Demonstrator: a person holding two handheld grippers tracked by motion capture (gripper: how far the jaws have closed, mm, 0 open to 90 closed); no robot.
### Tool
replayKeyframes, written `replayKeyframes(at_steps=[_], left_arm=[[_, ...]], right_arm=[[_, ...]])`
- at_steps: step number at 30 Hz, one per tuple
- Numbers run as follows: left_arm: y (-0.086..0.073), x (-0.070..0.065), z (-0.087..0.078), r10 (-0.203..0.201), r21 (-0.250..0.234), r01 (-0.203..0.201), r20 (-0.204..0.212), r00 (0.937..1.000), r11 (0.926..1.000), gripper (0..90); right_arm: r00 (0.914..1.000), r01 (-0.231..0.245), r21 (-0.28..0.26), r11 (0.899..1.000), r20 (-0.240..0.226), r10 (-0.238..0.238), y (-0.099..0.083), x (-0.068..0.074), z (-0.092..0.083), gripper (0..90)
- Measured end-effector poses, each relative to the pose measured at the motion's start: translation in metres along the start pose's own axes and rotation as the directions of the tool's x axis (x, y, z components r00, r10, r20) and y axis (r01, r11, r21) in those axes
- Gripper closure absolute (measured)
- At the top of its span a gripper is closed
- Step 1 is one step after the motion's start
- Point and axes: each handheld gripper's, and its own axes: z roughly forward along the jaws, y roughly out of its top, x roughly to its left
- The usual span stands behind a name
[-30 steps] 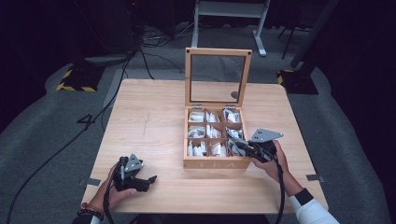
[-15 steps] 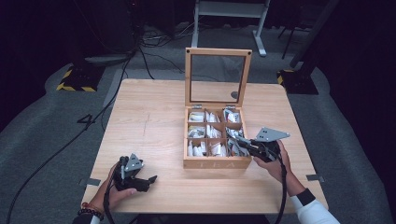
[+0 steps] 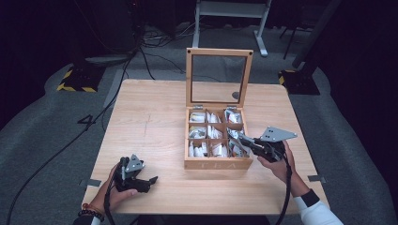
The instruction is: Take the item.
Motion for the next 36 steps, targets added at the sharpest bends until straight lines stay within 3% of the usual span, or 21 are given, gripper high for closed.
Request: replayKeyframes(at_steps=[9, 18, 36], left_arm=[[0.0, 0.0, 0.0, -0.001, 0.0, 0.001, 0.0, 1.0, 1.0, 15.3], [0.0, 0.0, 0.0, 0.0, 0.0, 0.0, 0.0, 1.0, 1.0, 15.2], [0.0, 0.0, 0.0, 0.0, 0.0, 0.0, 0.0, 1.0, 1.0, 15.3]], right_arm=[[0.9996, -0.004, -0.035, 0.999, 0.026, 0.005, 0.005, -0.005, -0.013, 86.6], [0.9963, -0.034, -0.055, 0.998, 0.077, 0.038, 0.002, -0.02, -0.029, 86.5], [0.9861, -0.095, 0.001, 0.996, 0.137, 0.094, -0.027, -0.046, -0.038, 86.3]])
